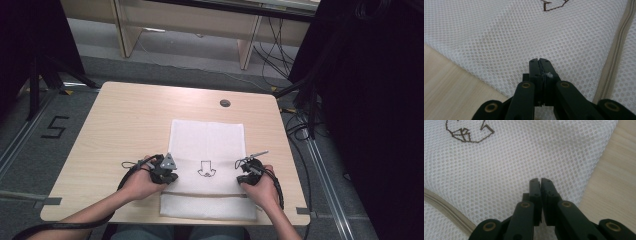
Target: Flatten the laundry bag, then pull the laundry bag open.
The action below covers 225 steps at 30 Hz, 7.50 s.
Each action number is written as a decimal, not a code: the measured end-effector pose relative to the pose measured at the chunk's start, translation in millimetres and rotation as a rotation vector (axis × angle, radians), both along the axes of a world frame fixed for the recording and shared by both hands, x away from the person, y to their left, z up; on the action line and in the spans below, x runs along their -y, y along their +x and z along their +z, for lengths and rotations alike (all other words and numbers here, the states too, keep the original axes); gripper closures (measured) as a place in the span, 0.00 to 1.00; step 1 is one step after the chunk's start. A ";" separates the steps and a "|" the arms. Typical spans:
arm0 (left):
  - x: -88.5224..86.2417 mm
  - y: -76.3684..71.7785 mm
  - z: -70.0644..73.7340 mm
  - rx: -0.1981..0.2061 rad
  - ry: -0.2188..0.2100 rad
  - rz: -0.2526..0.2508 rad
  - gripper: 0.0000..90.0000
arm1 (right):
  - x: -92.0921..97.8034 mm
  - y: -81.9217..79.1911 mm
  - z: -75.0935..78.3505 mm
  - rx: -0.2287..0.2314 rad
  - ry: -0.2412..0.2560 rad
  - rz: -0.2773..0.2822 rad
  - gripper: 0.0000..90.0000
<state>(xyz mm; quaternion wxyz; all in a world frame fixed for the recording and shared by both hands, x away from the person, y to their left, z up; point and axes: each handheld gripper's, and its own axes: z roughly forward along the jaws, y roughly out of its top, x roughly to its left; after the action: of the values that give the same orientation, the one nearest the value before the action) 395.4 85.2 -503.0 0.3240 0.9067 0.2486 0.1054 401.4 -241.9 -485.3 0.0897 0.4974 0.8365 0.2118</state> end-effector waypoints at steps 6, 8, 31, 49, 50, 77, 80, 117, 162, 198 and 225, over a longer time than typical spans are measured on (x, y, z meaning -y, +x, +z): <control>-8.0 -3.1 9.3 0.003 -0.051 0.000 0.80 | 5.8 -8.9 18.6 0.096 0.081 -0.034 0.84; -11.0 -6.3 15.0 0.013 -0.105 0.010 0.72 | 12.3 -15.5 25.7 0.120 0.113 -0.064 0.82; -20.4 -29.4 8.2 0.062 -0.228 -0.008 0.44 | 43.1 -34.0 26.2 0.096 0.163 -0.131 0.85; -12.8 -34.0 7.0 0.044 -0.255 -0.044 0.50 | 40.9 -42.6 30.6 -0.001 0.076 -0.099 1.00; -13.8 -33.5 7.6 0.052 -0.240 -0.051 0.50 | 38.0 -42.6 29.6 -0.006 0.092 -0.114 1.00; -6.9 -33.9 6.6 0.058 -0.240 -0.057 0.50 | 23.2 -38.4 8.8 -0.202 0.041 -0.148 1.00; -5.8 -33.9 6.1 0.052 -0.242 -0.064 0.50 | 23.0 -37.4 8.3 -0.203 0.044 -0.133 1.00; 83.7 -28.8 17.2 -0.003 -0.239 -0.243 0.74 | 7.5 -34.9 7.5 -0.190 0.069 -0.092 1.00; 168.5 -13.6 0.9 -0.037 -0.156 -0.314 0.83 | 12.0 -33.2 5.7 -0.192 0.079 -0.099 1.00; 174.1 -13.4 -1.3 -0.044 -0.136 -0.347 0.87 | 13.1 -32.6 5.7 -0.200 0.092 -0.104 1.00; 170.2 -14.9 4.1 -0.040 -0.126 -0.347 0.97 | 12.1 -33.1 5.8 -0.192 0.084 -0.075 1.00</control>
<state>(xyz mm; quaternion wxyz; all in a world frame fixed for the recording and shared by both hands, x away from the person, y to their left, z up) 380.6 -85.0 -498.9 0.3883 0.9159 0.1012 0.0140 368.4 -254.0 -479.5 -0.0038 0.5496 0.8125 0.1945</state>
